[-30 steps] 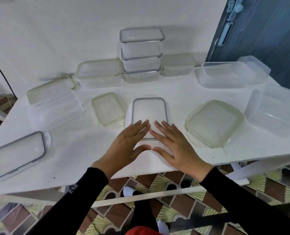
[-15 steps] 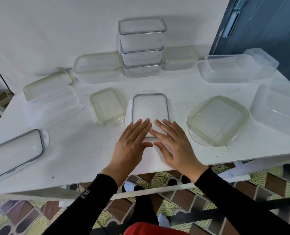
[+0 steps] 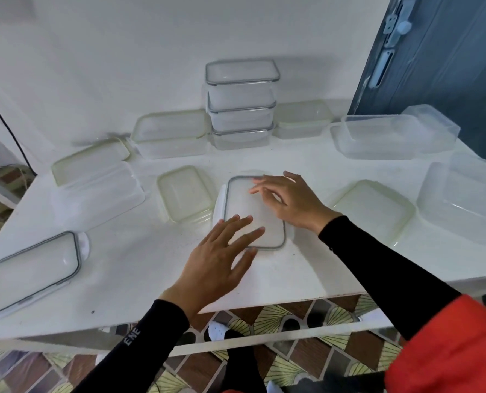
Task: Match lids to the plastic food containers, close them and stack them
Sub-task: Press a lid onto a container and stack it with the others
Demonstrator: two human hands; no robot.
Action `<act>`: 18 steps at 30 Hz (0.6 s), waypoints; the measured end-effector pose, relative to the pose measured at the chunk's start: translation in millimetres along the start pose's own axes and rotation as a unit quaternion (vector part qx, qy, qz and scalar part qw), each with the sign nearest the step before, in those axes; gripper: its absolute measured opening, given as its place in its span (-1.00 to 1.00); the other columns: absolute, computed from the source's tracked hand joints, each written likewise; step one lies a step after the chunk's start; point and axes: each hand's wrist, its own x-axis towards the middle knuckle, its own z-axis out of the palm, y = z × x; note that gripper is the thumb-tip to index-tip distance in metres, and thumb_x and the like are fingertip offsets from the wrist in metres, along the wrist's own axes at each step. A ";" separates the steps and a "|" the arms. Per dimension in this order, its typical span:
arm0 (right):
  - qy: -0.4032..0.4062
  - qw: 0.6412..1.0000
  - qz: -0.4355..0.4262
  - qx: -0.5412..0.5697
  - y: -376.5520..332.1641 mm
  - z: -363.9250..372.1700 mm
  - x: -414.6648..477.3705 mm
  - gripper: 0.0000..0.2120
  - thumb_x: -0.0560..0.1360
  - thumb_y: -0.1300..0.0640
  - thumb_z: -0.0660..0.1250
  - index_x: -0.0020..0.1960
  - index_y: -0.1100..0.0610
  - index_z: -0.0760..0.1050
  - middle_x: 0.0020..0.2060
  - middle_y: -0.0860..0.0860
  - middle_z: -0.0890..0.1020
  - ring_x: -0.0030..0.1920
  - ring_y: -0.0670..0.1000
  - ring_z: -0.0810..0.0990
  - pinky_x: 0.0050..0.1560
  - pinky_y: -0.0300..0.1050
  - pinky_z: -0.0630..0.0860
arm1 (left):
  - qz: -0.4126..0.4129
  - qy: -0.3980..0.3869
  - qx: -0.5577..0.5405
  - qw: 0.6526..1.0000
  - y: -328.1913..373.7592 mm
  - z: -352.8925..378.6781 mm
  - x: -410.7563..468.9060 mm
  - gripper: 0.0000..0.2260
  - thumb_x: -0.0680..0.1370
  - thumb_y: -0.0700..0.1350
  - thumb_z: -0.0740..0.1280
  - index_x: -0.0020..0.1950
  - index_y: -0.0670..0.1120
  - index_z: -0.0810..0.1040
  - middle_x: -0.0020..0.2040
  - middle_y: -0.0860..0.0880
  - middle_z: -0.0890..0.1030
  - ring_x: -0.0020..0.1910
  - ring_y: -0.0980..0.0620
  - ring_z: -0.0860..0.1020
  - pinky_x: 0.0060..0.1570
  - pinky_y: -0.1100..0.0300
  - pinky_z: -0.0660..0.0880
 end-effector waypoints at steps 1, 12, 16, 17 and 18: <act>0.021 1.000 0.004 -0.014 0.2 -0.4 -9.4 -0.65 0.62 -0.06 0.06 0.23 -0.10 0.57 0.35 -0.14 0.51 0.40 -0.18 0.39 0.48 -0.03 0.07 | -0.009 0.006 0.003 1.000 -1.8 -4.3 0.2 -0.64 0.66 0.13 0.05 0.42 0.16 0.43 0.46 0.12 0.39 0.51 0.09 0.24 0.53 0.04 0.11; 0.064 0.988 -0.027 -0.136 -33.4 26.5 -91.6 -0.46 0.55 -0.29 0.14 0.32 0.04 0.51 0.39 0.03 0.47 0.43 0.06 0.36 0.48 0.07 0.16 | -0.074 -0.087 0.078 0.990 -12.3 -20.0 6.2 -0.21 0.44 0.47 -0.05 0.57 0.09 0.14 0.59 0.03 0.08 0.58 0.01 0.03 0.49 0.11 -0.03; 0.050 0.993 -0.053 -0.092 -23.5 40.8 -88.7 -0.50 0.61 -0.18 0.11 0.45 0.05 0.35 0.51 -0.02 0.31 0.54 -0.01 0.18 0.54 0.03 0.08 | -0.063 -0.064 0.106 0.990 -10.2 -8.9 1.9 -0.32 0.53 0.29 0.02 0.55 -0.07 0.23 0.56 -0.04 0.19 0.55 -0.11 0.15 0.48 -0.10 0.20; 0.062 0.990 -0.063 -0.113 -22.4 44.7 -89.4 -0.52 0.62 -0.17 0.10 0.46 0.03 0.35 0.51 -0.01 0.31 0.53 0.00 0.19 0.54 0.01 0.07 | -0.056 -0.042 0.115 0.991 -9.2 -4.5 0.0 -0.36 0.55 0.25 0.05 0.52 -0.10 0.29 0.53 -0.05 0.28 0.52 -0.14 0.22 0.43 -0.14 0.28; 0.076 0.986 -0.071 -0.131 -21.3 48.2 -89.8 -0.53 0.63 -0.15 0.08 0.47 0.02 0.35 0.51 0.00 0.31 0.53 0.02 0.21 0.54 0.01 0.07 | -0.047 -0.022 0.123 0.991 -10.0 -0.2 -2.0 -0.38 0.56 0.22 0.07 0.51 -0.12 0.32 0.51 -0.05 0.32 0.50 -0.16 0.26 0.40 -0.15 0.31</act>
